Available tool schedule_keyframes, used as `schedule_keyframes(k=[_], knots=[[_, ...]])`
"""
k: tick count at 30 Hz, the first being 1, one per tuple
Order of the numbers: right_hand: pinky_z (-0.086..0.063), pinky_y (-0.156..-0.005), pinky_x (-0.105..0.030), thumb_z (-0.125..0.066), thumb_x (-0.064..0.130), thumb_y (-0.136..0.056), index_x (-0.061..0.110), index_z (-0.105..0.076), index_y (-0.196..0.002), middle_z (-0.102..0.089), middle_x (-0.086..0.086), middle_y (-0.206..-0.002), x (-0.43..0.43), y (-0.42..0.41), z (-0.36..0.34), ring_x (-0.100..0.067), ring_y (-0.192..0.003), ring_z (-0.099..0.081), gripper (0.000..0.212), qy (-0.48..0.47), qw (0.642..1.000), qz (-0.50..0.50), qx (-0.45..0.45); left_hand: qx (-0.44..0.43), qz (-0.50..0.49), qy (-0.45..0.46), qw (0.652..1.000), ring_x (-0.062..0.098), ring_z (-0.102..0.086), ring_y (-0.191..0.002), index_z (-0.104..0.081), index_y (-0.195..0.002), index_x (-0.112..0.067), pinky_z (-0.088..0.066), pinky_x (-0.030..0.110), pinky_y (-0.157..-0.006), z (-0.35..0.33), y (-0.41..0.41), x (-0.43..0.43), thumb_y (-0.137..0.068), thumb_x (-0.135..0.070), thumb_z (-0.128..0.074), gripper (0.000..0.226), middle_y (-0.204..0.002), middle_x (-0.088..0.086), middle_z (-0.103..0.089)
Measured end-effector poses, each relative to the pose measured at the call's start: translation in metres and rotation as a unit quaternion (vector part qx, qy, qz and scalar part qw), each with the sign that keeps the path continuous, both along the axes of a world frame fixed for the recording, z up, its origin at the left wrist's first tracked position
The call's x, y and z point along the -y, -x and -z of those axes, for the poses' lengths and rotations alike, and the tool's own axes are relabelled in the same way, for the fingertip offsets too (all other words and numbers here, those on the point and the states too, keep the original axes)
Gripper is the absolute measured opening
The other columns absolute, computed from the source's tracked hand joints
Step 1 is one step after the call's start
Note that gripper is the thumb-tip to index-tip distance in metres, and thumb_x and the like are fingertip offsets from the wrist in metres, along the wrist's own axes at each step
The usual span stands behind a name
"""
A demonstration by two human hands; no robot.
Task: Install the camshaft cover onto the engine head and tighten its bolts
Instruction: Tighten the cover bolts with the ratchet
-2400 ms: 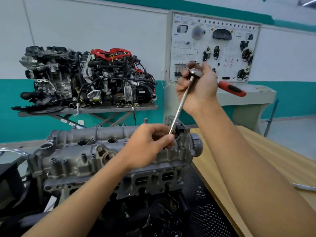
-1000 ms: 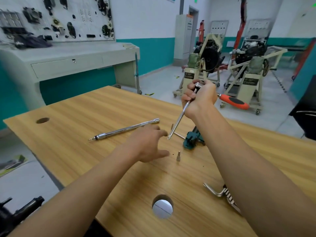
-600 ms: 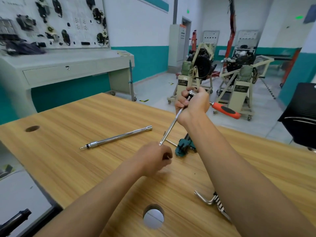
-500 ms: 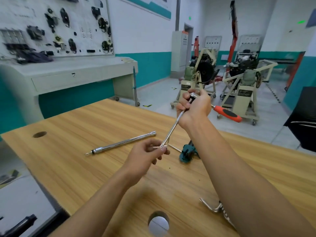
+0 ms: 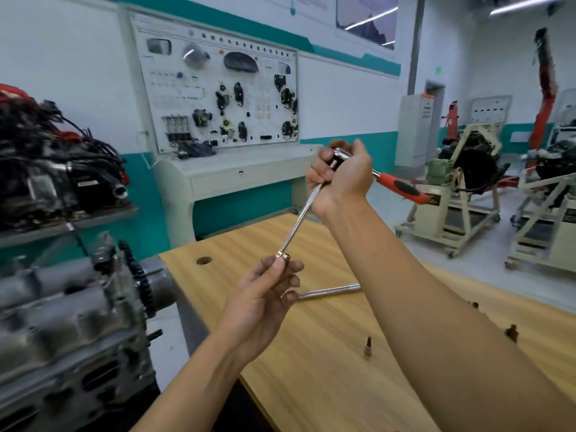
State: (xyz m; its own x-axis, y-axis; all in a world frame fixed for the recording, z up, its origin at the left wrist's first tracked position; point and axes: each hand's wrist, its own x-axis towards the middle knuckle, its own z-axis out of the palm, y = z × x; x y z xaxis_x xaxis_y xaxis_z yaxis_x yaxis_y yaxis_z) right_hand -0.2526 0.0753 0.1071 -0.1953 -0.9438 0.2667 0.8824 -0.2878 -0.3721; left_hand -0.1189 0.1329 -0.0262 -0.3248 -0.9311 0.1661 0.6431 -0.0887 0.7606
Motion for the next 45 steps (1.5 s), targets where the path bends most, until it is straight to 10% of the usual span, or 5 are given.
schedule_keyframes(k=[21, 27, 34, 45], knots=[[-0.018, -0.034, -0.017, -0.033, 0.033, -0.104, 0.016, -0.049, -0.069, -0.041, 0.001, -0.052, -0.052, -0.171, -0.065, -0.008, -0.033, -0.025, 0.042, 0.042, 0.991, -0.126, -0.032, -0.029, -0.205, 0.071, 0.976, 0.008, -0.064, -0.061, -0.076, -0.083, -0.011, -0.05, 0.015, -0.05, -0.051, -0.144, -0.063, -0.084, -0.018, -0.058, 0.019, -0.077, 0.006, -0.072], [-0.017, -0.035, -0.018, -0.033, 0.027, -0.1, 0.016, -0.049, -0.069, -0.041, 0.002, -0.05, -0.06, -0.222, -0.074, -0.008, -0.034, -0.025, 0.037, 0.082, 0.985, -0.149, -0.019, 0.083, -0.287, 0.119, 0.947, 0.01, -0.067, -0.063, -0.08, -0.083, -0.012, -0.054, 0.014, -0.056, -0.071, -0.197, -0.077, -0.082, -0.019, -0.061, 0.021, -0.082, 0.011, -0.077], [-0.015, -0.04, -0.019, -0.031, 0.031, -0.106, 0.011, -0.05, -0.065, -0.041, -0.003, -0.049, -0.058, -0.301, -0.054, -0.011, -0.032, -0.025, 0.05, 0.181, 0.958, -0.178, -0.133, 0.658, -0.301, 0.243, 0.646, 0.018, -0.073, -0.072, -0.078, -0.086, -0.017, -0.057, 0.029, -0.067, -0.128, -0.288, -0.079, -0.089, -0.023, -0.074, 0.008, -0.077, -0.003, -0.078], [-0.024, -0.04, -0.018, -0.035, 0.03, -0.107, 0.011, -0.057, -0.057, -0.045, -0.006, -0.049, -0.017, -0.356, -0.02, -0.013, -0.037, -0.032, 0.058, 0.217, 0.938, -0.13, -0.238, 0.712, -0.283, 0.216, 0.605, -0.002, -0.065, -0.06, -0.074, -0.084, -0.013, -0.047, 0.012, -0.059, -0.105, -0.322, -0.016, -0.087, -0.018, -0.076, 0.007, -0.071, -0.005, -0.075]])
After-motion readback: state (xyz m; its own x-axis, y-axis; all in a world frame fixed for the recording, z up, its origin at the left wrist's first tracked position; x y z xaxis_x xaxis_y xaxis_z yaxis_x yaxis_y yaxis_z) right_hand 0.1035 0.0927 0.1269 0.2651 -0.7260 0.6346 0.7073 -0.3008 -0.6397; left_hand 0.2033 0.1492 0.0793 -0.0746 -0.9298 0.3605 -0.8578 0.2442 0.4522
